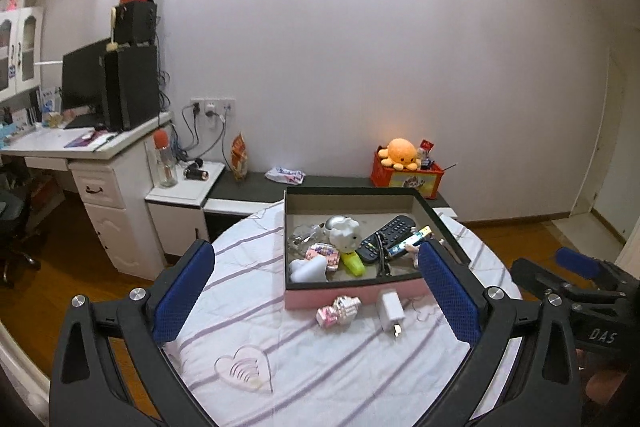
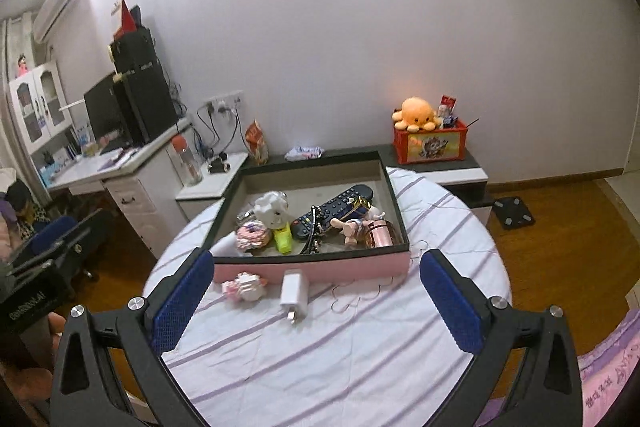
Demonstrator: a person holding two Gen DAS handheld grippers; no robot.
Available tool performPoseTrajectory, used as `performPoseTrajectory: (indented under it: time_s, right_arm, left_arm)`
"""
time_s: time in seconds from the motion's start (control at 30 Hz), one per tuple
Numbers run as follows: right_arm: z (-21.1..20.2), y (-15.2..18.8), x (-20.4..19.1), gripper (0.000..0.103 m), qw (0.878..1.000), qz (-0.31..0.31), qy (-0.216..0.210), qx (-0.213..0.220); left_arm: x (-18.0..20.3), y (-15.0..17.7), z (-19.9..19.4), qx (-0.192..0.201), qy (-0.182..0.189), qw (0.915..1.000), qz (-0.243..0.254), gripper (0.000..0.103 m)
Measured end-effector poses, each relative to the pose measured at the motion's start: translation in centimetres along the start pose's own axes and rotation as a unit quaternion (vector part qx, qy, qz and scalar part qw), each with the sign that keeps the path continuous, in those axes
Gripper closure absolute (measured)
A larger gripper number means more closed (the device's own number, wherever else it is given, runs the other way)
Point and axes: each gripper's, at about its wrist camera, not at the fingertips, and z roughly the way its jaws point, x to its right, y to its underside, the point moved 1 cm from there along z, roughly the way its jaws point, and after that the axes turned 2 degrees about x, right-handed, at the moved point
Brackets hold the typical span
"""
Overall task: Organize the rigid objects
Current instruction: 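Withdraw both tools from the box toward the pink block figure and charger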
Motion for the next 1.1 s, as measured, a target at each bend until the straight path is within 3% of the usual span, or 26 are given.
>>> performPoseTrajectory:
  time_s: [0.17, 0.37, 1.1]
  right_arm:
    - [-3.9, 1.0, -0.7, 0.000, 1.000, -0.010, 0.003, 0.019]
    - [-6.3, 2.1, -0.7, 0.000, 1.000, -0.014, 0.007, 0.023]
    - [-7.8, 2.9, -1.8, 0.000, 0.999, -0.030, 0.001, 0.019]
  left_arm:
    - [0.3, 0.9, -4.3, 0.019, -0.008, 0.9998, 0.000, 0.000]
    - [0.2, 2.2, -6.9, 0.015, -0.006, 0.9998, -0.009, 0.000]
    - [0.1, 2.8, -8.6, 0.014, -0.012, 0.9998, -0.009, 0.000]
